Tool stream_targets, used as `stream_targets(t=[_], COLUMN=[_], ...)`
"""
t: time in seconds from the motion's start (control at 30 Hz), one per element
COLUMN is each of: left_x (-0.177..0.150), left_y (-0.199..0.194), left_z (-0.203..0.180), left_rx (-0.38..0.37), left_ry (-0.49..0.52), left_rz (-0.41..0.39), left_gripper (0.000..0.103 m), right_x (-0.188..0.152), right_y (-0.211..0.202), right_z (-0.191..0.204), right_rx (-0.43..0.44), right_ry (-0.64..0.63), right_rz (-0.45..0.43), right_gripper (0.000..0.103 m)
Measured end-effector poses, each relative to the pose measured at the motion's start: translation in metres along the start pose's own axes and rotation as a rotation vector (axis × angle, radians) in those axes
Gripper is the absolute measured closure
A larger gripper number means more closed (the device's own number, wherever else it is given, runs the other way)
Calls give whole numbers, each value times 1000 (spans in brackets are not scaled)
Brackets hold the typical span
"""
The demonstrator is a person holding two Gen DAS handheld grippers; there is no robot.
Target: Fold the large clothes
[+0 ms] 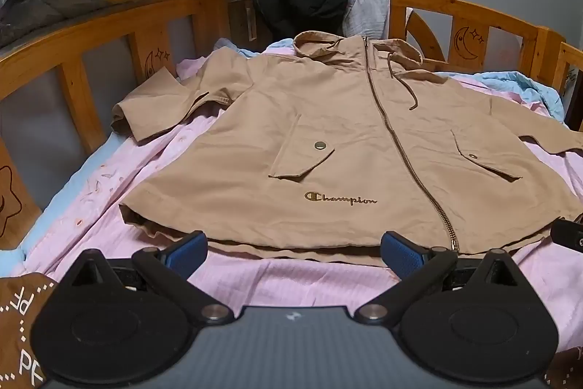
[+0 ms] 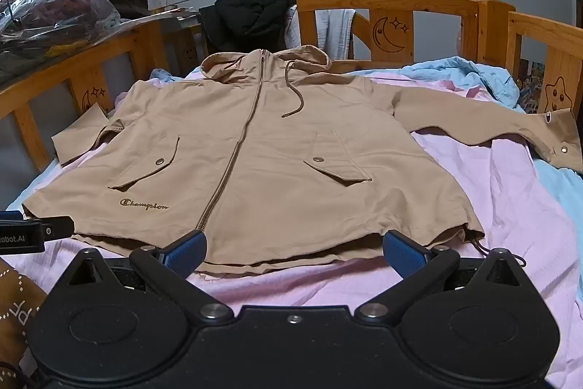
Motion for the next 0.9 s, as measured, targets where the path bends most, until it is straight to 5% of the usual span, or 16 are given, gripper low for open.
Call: stream_targets(t=[0.9], left_x=[-1], left_y=[2], left_z=[2], left_rx=[6], left_ry=[2], left_rz=[1], left_gripper=[0], right_x=[0], right_y=[1], right_z=[-1], right_rx=[-2], right_ry=[14], right_rz=[10], right_gripper=[0])
Point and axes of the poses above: each gripper's, at about its wrist camera, not at the fingertips, and y roughly the way its jaws point, z to its left, x to its top, the point moved 1 cm from there along y, roughly the way its jaws point, and after that the axes turned 3 degrees about y, right-handed, at the moved point
